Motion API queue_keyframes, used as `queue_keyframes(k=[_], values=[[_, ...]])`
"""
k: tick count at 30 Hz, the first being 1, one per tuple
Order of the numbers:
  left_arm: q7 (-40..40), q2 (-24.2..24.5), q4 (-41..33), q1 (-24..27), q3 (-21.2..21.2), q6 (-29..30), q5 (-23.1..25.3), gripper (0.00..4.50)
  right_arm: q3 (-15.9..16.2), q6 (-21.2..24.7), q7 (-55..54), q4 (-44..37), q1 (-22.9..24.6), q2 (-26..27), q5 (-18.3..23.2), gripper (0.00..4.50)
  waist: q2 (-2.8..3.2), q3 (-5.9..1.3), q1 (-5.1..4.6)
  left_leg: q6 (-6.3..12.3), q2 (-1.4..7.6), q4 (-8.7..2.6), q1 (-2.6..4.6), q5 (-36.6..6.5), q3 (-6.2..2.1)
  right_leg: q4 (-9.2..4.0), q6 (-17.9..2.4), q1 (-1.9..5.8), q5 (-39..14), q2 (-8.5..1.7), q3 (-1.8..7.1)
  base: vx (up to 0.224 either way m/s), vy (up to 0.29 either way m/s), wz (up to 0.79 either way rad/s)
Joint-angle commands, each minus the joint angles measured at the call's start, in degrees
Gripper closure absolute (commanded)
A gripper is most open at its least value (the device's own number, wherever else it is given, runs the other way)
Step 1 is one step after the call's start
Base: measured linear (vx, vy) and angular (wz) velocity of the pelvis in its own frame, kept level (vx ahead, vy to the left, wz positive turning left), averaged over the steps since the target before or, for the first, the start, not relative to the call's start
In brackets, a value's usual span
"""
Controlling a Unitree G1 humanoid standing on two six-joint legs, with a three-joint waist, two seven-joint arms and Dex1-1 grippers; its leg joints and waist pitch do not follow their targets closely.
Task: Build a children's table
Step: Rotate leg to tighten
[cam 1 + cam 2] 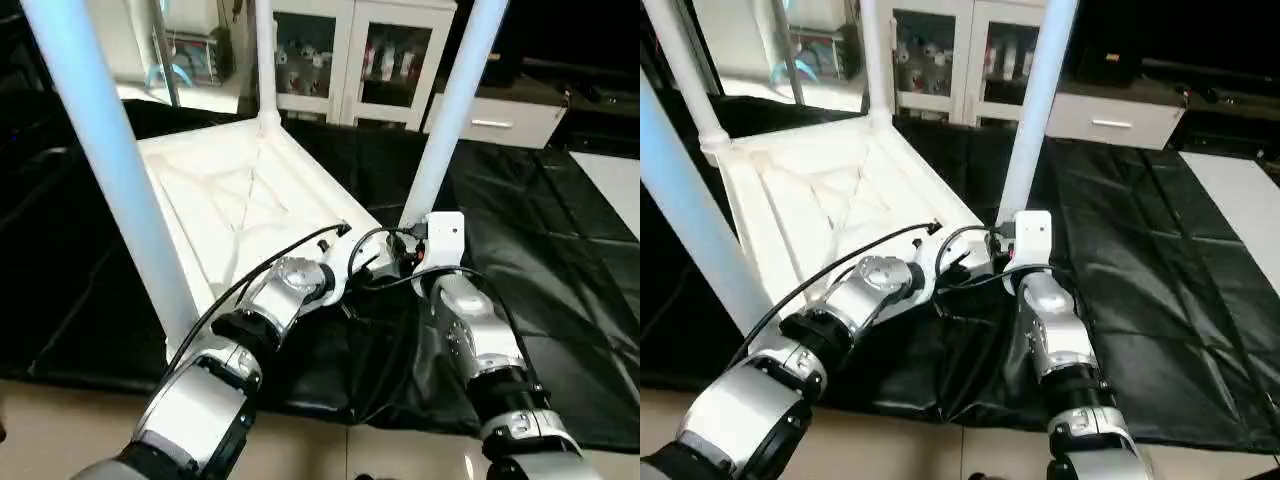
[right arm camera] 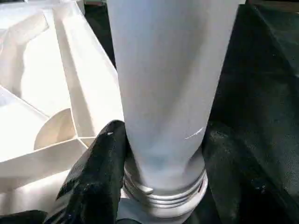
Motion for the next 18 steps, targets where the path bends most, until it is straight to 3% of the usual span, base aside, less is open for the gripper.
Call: queue_keyframes(k=[1,2,3,5,6,7,8,9,11,12,14,15,18], values=[[-0.33,0.6,0.04,-0.82,-1.03,-2.56,1.29,4.5,2.29,0.04,6.33,-1.75,1.76,1.76,2.63,2.41,-0.24,-2.48,0.11,1.67,0.59,-5.38,0.24,-28.08,-0.2,-4.14,-7.17,2.07,-27.74,-1.6,1.02,0.0,0.0,0.0],[-0.62,0.69,0.15,-0.76,-1.16,-2.85,1.35,4.5,2.39,-0.34,6.87,-2.16,1.96,1.59,2.72,2.08,-0.18,-2.44,0.3,1.79,0.6,-5.39,0.28,-27.7,-0.14,-4.13,-7.33,2.04,-27.38,-1.59,1.08,0.0,0.0,0.0],[-1.22,0.89,0.37,-0.64,-1.44,-3.46,1.48,4.5,2.59,-1.13,7.99,-3.01,2.38,1.22,2.89,2.08,-0.2,-2.53,0.37,1.88,0.63,-5.35,0.31,-27.41,-0.04,-4.08,-7.53,1.98,-27.02,-1.62,1.2,0.0,0.0,0.0],[-3.39,1.74,-0.32,0.28,-2.04,-4.4,1.54,4.5,3.89,-2.7,11.79,-6.53,4.33,-0.9,3.11,1.76,-0.66,-2.69,1.05,2.8,0.7,-5.29,0.2,-24.67,0.31,-3.68,-8.16,2.17,-25.42,-1.74,1.61,0.0,0.0,0.0],[-9.33,3.12,-3.42,2.15,-2.34,-5.32,0.28,4.5,3.6,-0.19,14.98,-11.63,6.9,-3.39,5.02,1.68,-0.83,-2.61,1.2,3.18,0.75,-5.32,0.17,-23.88,0.45,-3.67,-8.27,2.09,-25.07,-1.69,1.78,0.0,0.0,0.0],[-14.63,4.14,-6.24,3.78,-2.27,-5.62,-1.42,4.5,3.32,1.49,17.22,-14.51,8.47,-5.32,5.88,1.55,-0.85,-2.58,1.73,3.88,1.07,-5.72,-0.78,-20.89,0.33,-2.84,-8.51,2.77,-23.09,-1.69,2.09,0.0,0.0,0.0],[-16.39,4.48,-7.24,4.32,-2.27,-5.67,-2.04,4.5,3.23,1.92,17.84,-15.26,8.89,-5.94,6.05,1.55,-0.78,-2.53,2.12,3.72,1.21,-5.77,-0.58,-20.57,0.37,-2.89,-8.58,2.86,-23.25,-1.76,2.2,0.0,0.0,0.0],[-19.61,5.07,-9.1,5.35,-2.28,-5.71,-3.26,4.5,3.09,2.56,18.97,-16.45,9.64,-7.13,6.21,1.42,-0.86,-2.54,2.16,3.74,1.13,-5.59,-0.44,-20.55,0.62,-2.84,-8.91,2.45,-23.21,-1.81,2.41,0.0,0.0,0.0],[-27.19,8.47,-14.66,8.12,-3.88,-5.0,-4.87,4.5,3.45,4.16,26.4,-19.83,11.61,-12.7,7.66,1.26,-1.62,-2.47,2.98,3.74,1.28,-5.37,0.36,-20.87,1.15,-2.61,-9.82,1.84,-24.06,-1.73,2.97,0.0,0.0,0.0],[-31.04,9.82,-16.76,9.13,-4.5,-4.96,-5.99,4.5,3.54,5.08,29.36,-20.84,12.07,-14.6,8.54,1.26,-1.48,-2.56,3.41,3.86,1.37,-5.35,0.62,-20.44,1.26,-2.42,-9.99,1.73,-23.94,-1.79,3.18,0.0,0.0,0.0],[-37.73,13.67,-21.03,10.97,-6.08,-3.4,-7.19,4.5,5.7,4.51,37.95,-23.14,13.27,-20.45,8.71,0.99,-1.11,-2.85,4.48,4.3,1.61,-4.96,1.34,-18.03,1.9,-1.71,-11.68,1.12,-19.17,-1.61,3.9,0.066,-0.036,0.22],[-40.0,15.06,-22.26,11.52,-6.98,-3.34,-7.34,4.5,6.35,4.28,40.22,-23.71,13.68,-22.18,8.58,0.9,-1.38,-2.87,4.87,5.19,1.52,-4.72,0.95,-15.16,2.57,-0.79,-13.22,1.04,-13.86,-1.06,4.33,0.071,-0.029,0.2],[-45.61,18.6,-26.55,13.01,-8.49,-1.52,-8.04,4.5,8.17,4.82,48.63,-27.48,16.06,-28.06,9.62,0.66,-1.5,-3.2,5.43,6.01,1.61,-4.31,0.32,-11.3,2.61,0.71,-13.86,1.54,-9.39,-0.9,4.82,0.062,-0.01,0.07]])
